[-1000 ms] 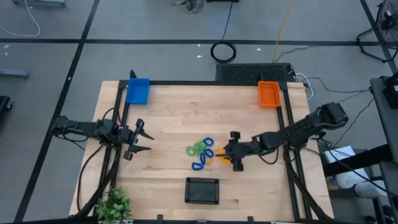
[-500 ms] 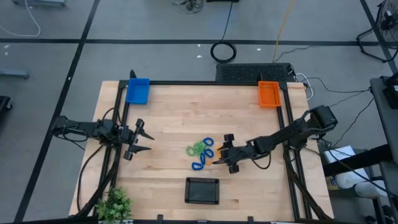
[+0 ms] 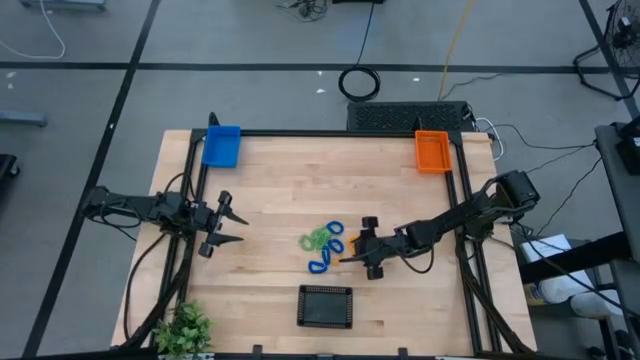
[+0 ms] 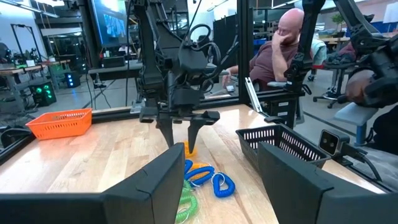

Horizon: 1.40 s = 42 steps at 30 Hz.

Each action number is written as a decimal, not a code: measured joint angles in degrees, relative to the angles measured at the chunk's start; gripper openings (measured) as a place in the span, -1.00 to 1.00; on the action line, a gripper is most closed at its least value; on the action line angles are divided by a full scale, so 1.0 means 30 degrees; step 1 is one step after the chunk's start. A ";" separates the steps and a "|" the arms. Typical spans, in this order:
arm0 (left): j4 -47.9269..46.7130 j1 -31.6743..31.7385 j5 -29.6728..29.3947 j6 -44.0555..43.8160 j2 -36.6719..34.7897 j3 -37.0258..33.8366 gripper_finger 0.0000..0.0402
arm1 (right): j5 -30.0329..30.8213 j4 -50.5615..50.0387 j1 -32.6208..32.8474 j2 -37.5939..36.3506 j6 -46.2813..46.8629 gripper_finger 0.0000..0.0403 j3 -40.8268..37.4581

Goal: Sort spring keychains into baskets
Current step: Put the orange spring keychain into the blue basket

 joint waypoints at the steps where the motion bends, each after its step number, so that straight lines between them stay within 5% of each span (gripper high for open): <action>1: 0.0000 0.0006 0.0000 -0.0004 0.0004 0.0000 0.05 | 0.0000 -0.0162 0.0000 0.0000 0.0165 -0.16 0.0000; 23: 0.0000 0.0007 0.0000 0.0000 0.0005 0.0000 0.05 | -0.0168 -0.1069 -0.0007 -0.0015 0.1404 -0.94 0.0007; 42: 0.0005 0.0000 0.0000 0.0000 0.0003 0.0000 0.05 | -0.0509 -0.0371 0.0029 -0.2573 0.1630 -0.95 -0.0015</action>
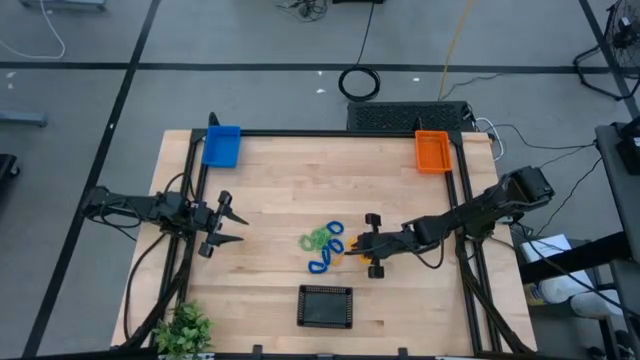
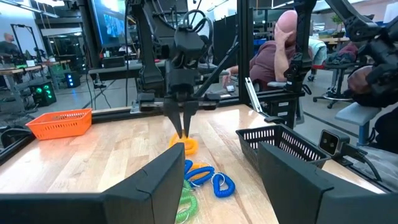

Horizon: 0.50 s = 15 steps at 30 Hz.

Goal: Sort spring keychains into baskets
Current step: Put the orange spring keychain into the blue basket

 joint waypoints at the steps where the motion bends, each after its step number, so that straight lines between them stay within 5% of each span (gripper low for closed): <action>1: -0.0002 0.0000 -0.0003 -0.0002 -0.0002 0.0000 0.05 | -0.0003 -0.0108 0.0000 -0.0131 0.0020 -0.95 -0.0014; 15: 0.0068 0.0000 0.0000 0.0000 0.0000 0.0000 0.05 | -0.0041 0.4936 -0.1950 -0.2180 -0.1764 -0.95 -0.0488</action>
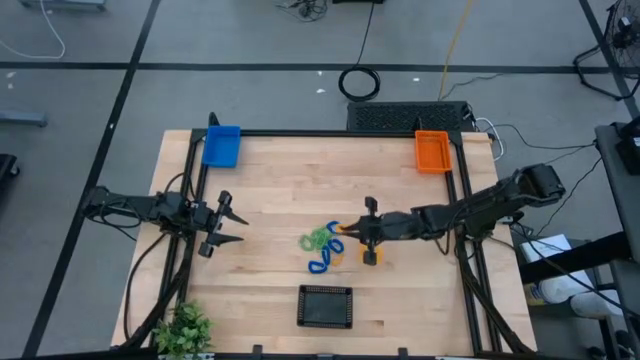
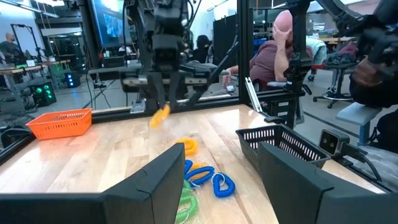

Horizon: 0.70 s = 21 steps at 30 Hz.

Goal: Sort spring keychains into baskets
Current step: Put the orange spring keychain into the blue basket

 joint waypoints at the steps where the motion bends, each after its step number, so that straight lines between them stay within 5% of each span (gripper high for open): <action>1: 0.0300 0.0000 0.0000 0.0093 0.0004 -0.0007 0.05 | -0.0225 0.1070 -0.0273 -0.0005 -0.0228 -0.95 -0.0129; 9: 0.4767 0.0007 0.0038 0.3270 0.0062 0.0000 0.05 | -0.5353 0.6566 -0.2971 -0.0012 0.0190 -0.95 -0.0962; 17: 0.4822 0.0007 -0.0057 0.4641 0.0069 0.0000 0.05 | -0.6526 0.7133 -0.4287 0.0002 -0.0149 -0.95 -0.0991; 21: 0.4964 0.0007 -0.2809 0.5193 0.0076 0.0000 0.05 | -0.6512 0.7788 -0.5078 0.0002 -0.0686 -0.95 -0.0991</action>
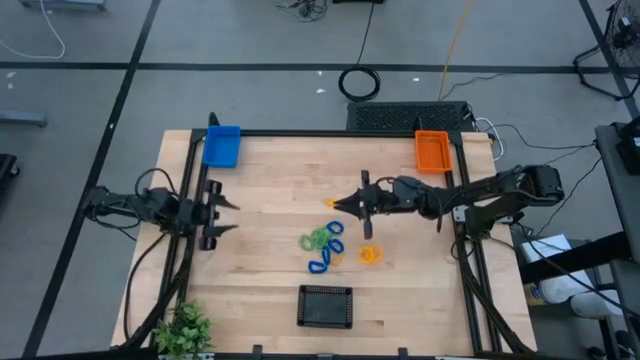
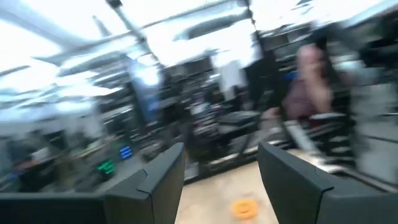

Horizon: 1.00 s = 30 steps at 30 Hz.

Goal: Sort spring keychains into baskets
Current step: Put the orange spring keychain into the blue basket

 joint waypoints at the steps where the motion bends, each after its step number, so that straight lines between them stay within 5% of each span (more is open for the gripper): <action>1: -0.0010 0.0007 -0.1388 -0.0311 0.0064 0.0000 0.05 | -0.0006 0.0129 -0.0209 -0.0007 -0.0090 -0.95 0.0000; 4: 0.0138 0.0318 -0.6096 -0.1411 0.0906 0.0000 0.05 | -0.0802 0.0401 -0.0842 0.0007 -0.0244 -0.95 0.0000; 6: 0.0974 0.0892 -0.7209 -0.1573 0.1793 0.0000 0.05 | -0.1998 0.1074 -0.1268 0.0007 -0.0018 -0.95 0.0000; 12: 0.5886 0.3006 -0.4105 -0.2131 0.6156 0.0369 0.05 | -0.3504 0.1637 -0.1641 0.0003 0.0712 -0.95 0.0000; 16: 0.5822 0.4109 -0.3634 -0.3263 1.0890 0.2080 0.05 | -0.3504 0.1888 -0.1520 -0.0007 0.0738 -0.95 0.0000; 22: 0.6983 0.4473 -0.0372 -0.1537 1.8519 0.6438 0.05 | -0.4077 0.1798 -0.1219 0.0000 0.0738 -0.95 0.0000; 30: 0.6722 0.4386 0.0834 0.0222 2.4930 1.0915 0.05 | -0.4999 0.1442 -0.1219 0.0000 0.0028 -0.95 0.0000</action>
